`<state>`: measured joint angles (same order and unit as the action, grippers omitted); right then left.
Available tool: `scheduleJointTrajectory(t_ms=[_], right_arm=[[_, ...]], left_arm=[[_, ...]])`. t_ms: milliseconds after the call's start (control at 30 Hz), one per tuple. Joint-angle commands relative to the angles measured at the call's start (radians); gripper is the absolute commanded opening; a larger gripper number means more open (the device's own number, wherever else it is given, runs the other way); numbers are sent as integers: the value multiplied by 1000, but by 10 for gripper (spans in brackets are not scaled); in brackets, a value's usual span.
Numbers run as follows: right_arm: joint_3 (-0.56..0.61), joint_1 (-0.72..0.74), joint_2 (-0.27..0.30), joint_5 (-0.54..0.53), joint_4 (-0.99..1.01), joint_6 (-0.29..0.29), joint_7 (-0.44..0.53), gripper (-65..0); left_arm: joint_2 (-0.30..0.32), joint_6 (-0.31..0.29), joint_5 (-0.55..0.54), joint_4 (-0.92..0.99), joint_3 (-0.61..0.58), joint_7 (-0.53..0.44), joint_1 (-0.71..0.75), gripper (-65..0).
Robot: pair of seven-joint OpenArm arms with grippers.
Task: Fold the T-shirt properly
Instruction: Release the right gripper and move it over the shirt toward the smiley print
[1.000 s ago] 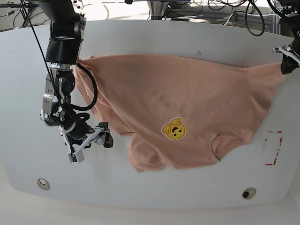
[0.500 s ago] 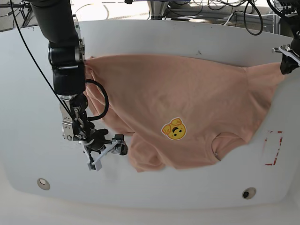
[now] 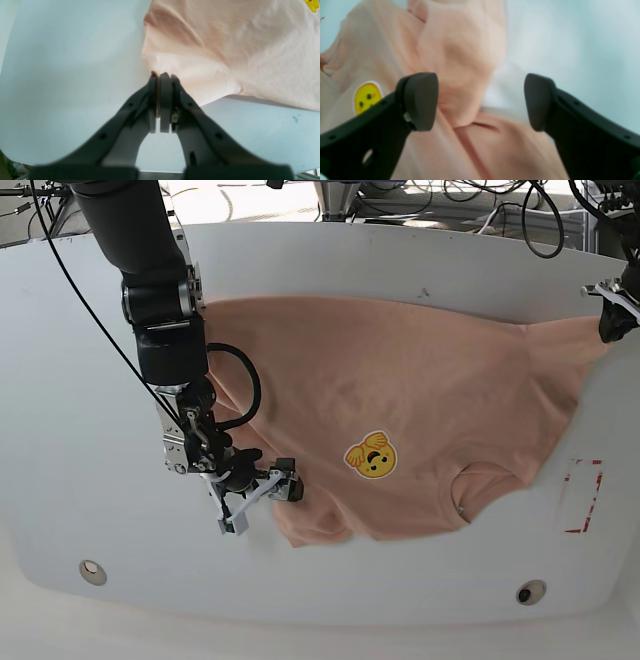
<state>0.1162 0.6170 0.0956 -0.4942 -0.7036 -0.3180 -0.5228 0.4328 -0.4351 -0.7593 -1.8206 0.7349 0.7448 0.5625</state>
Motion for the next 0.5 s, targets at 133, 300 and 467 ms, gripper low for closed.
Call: scheduleJointTrajectory(t_ms=[133, 300, 467], right_arm=[[-5, 13, -38, -7, -9, -5, 71, -140], [-5, 17, -53, -5, 68, -5, 122, -140], [-5, 17, -55, -5, 126, -5, 183, -144]], left_arm=[[18, -1, -12, -17, 8, -23, 0, -650], [18, -1, -13, -17, 7, -23, 0, -650], [18, -1, -13, -17, 7, -23, 0, -650]])
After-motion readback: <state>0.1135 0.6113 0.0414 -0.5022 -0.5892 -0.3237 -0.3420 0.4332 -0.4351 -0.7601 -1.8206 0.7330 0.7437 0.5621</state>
